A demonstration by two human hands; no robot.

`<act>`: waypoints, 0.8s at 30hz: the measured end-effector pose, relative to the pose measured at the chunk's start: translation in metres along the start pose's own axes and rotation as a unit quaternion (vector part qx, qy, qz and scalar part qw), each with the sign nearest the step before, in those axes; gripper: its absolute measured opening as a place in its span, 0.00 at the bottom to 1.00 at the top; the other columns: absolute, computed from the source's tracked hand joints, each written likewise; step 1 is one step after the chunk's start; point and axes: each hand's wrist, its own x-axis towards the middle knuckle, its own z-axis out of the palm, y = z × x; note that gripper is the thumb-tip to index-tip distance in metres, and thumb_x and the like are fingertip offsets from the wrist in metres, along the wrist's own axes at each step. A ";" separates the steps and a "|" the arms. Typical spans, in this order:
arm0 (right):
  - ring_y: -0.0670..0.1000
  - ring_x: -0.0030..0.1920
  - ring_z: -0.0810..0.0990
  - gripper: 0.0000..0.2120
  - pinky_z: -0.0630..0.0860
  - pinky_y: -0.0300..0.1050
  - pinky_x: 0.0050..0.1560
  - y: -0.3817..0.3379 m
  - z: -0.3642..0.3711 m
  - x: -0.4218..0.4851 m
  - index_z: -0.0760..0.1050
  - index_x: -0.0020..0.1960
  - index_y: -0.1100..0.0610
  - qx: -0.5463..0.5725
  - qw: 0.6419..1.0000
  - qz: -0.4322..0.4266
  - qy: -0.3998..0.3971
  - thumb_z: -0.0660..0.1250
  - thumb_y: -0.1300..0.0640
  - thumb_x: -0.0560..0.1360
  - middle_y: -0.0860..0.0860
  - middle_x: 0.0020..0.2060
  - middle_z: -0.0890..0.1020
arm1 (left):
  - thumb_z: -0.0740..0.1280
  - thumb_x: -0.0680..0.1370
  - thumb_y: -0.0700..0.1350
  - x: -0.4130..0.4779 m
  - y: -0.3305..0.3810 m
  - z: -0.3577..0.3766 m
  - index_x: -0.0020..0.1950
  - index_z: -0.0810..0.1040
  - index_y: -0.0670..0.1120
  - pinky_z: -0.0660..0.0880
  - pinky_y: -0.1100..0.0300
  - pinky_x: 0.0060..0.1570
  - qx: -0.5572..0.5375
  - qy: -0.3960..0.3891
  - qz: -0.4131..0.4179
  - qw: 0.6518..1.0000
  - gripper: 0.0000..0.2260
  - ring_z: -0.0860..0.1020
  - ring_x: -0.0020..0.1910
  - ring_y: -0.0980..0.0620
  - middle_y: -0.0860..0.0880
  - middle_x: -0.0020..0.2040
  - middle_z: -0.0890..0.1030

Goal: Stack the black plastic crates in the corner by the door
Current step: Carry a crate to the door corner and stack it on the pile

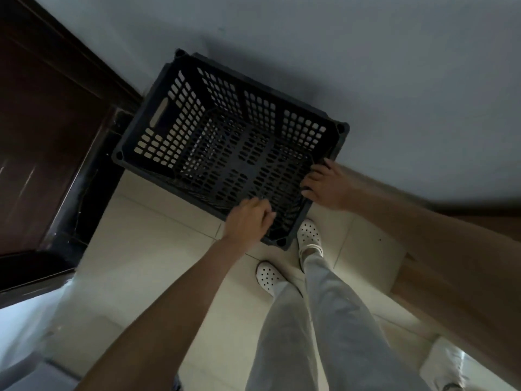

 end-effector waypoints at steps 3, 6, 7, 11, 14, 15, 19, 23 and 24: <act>0.58 0.76 0.59 0.49 0.30 0.56 0.70 0.013 0.000 -0.006 0.74 0.67 0.51 -0.050 0.994 -0.087 -0.044 0.29 0.27 0.67 0.52 0.70 0.72 | 0.58 0.80 0.59 0.016 0.038 0.038 0.65 0.72 0.46 0.74 0.50 0.55 0.034 -0.071 0.030 0.996 0.21 0.76 0.60 0.45 0.45 0.60 0.78; 0.58 0.76 0.59 0.55 0.29 0.53 0.70 0.023 -0.005 -0.002 0.71 0.70 0.51 -0.081 0.985 -0.147 -0.039 0.21 0.29 0.64 0.53 0.71 0.70 | 0.57 0.80 0.60 0.021 0.052 0.073 0.77 0.58 0.44 0.75 0.49 0.58 0.016 -0.107 -0.012 0.994 0.31 0.75 0.64 0.43 0.42 0.69 0.73; 0.56 0.77 0.54 0.56 0.29 0.54 0.70 0.026 -0.001 -0.001 0.67 0.72 0.49 -0.104 0.982 -0.145 -0.070 0.18 0.30 0.61 0.51 0.74 0.66 | 0.57 0.81 0.59 0.022 0.053 0.080 0.78 0.54 0.45 0.76 0.48 0.57 0.004 -0.107 -0.030 0.994 0.31 0.76 0.63 0.42 0.41 0.69 0.72; 0.55 0.71 0.69 0.43 0.36 0.56 0.72 0.025 -0.008 -0.005 0.76 0.65 0.49 -0.127 0.974 -0.156 -0.102 0.29 0.33 0.73 0.50 0.64 0.77 | 0.58 0.82 0.50 0.023 0.046 0.093 0.79 0.50 0.49 0.78 0.46 0.51 -0.032 -0.071 -0.037 0.996 0.28 0.80 0.56 0.39 0.41 0.66 0.75; 0.54 0.56 0.82 0.26 0.55 0.58 0.68 0.028 0.001 -0.006 0.82 0.51 0.48 -0.176 0.970 -0.152 -0.074 0.48 0.40 0.76 0.48 0.47 0.84 | 0.59 0.81 0.46 0.021 0.043 0.097 0.79 0.52 0.49 0.79 0.46 0.49 -0.049 -0.036 -0.012 0.998 0.28 0.81 0.54 0.40 0.41 0.65 0.75; 0.54 0.54 0.82 0.25 0.57 0.59 0.67 0.027 0.003 -0.007 0.82 0.50 0.48 -0.165 0.971 -0.151 -0.084 0.49 0.40 0.75 0.48 0.46 0.84 | 0.59 0.80 0.46 0.019 0.041 0.098 0.79 0.52 0.49 0.79 0.47 0.49 -0.056 -0.027 -0.002 0.998 0.29 0.81 0.54 0.41 0.41 0.66 0.75; 0.54 0.50 0.82 0.22 0.67 0.63 0.67 0.017 0.005 -0.009 0.82 0.47 0.47 -0.138 0.979 -0.149 -0.033 0.51 0.42 0.75 0.48 0.43 0.83 | 0.51 0.77 0.50 0.012 0.035 0.094 0.79 0.51 0.49 0.79 0.48 0.53 -0.077 -0.025 0.017 0.997 0.30 0.78 0.60 0.42 0.41 0.71 0.71; 0.54 0.49 0.82 0.09 0.69 0.60 0.67 0.012 0.012 -0.007 0.82 0.47 0.47 -0.133 0.976 -0.164 0.051 0.67 0.46 0.71 0.47 0.42 0.83 | 0.55 0.78 0.46 0.009 0.034 0.096 0.80 0.52 0.48 0.80 0.49 0.51 -0.082 -0.020 0.015 0.996 0.30 0.80 0.58 0.43 0.41 0.70 0.72; 0.54 0.49 0.82 0.08 0.69 0.58 0.68 0.012 0.013 -0.006 0.82 0.47 0.47 -0.128 0.977 -0.163 0.060 0.70 0.46 0.70 0.47 0.42 0.83 | 0.58 0.79 0.44 0.009 0.034 0.096 0.80 0.51 0.48 0.80 0.49 0.50 -0.091 -0.020 0.016 0.996 0.31 0.80 0.56 0.43 0.42 0.69 0.73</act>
